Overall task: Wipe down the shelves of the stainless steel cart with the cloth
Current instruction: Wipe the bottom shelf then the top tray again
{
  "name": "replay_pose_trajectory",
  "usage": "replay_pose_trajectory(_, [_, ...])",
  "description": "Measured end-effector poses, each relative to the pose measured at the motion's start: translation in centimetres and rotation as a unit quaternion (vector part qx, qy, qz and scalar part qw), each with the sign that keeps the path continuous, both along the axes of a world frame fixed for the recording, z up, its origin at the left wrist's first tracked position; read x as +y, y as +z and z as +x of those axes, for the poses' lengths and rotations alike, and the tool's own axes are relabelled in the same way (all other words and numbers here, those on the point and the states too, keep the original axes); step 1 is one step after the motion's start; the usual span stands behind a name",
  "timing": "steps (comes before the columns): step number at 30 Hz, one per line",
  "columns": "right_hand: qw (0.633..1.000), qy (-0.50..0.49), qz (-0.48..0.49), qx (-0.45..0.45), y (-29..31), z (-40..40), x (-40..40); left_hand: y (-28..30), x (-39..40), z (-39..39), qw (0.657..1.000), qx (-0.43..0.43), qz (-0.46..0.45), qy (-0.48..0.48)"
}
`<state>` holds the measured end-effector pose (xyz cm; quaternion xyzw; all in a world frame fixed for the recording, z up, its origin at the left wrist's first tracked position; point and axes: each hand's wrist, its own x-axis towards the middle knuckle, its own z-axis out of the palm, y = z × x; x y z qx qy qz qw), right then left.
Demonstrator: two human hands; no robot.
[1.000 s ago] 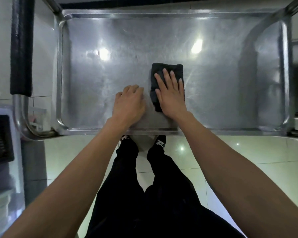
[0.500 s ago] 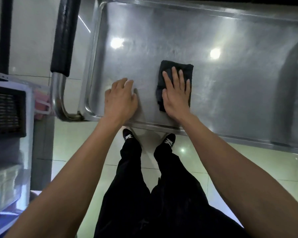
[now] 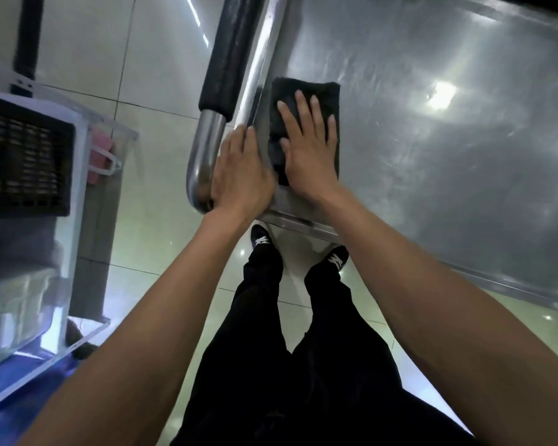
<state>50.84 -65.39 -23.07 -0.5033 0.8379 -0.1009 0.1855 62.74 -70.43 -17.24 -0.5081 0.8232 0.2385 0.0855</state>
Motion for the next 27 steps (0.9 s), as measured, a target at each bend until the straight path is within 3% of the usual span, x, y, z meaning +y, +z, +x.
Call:
replay_pose_trajectory(9, [0.998,0.043,-0.018,-0.036,0.5,0.9,-1.4,1.5,-0.4,-0.6,0.999,0.015,0.047,0.013])
replay_pose_trajectory(18, [0.999,0.033,-0.010,-0.040,0.6,1.2,4.7,0.4,1.9,-0.8,0.998,-0.019,0.005,-0.065])
replay_pose_trajectory(27, [0.999,-0.045,-0.002,-0.025,0.6,-4.1,15.5,0.7,9.0,-4.3,0.989,-0.020,-0.023,-0.145])
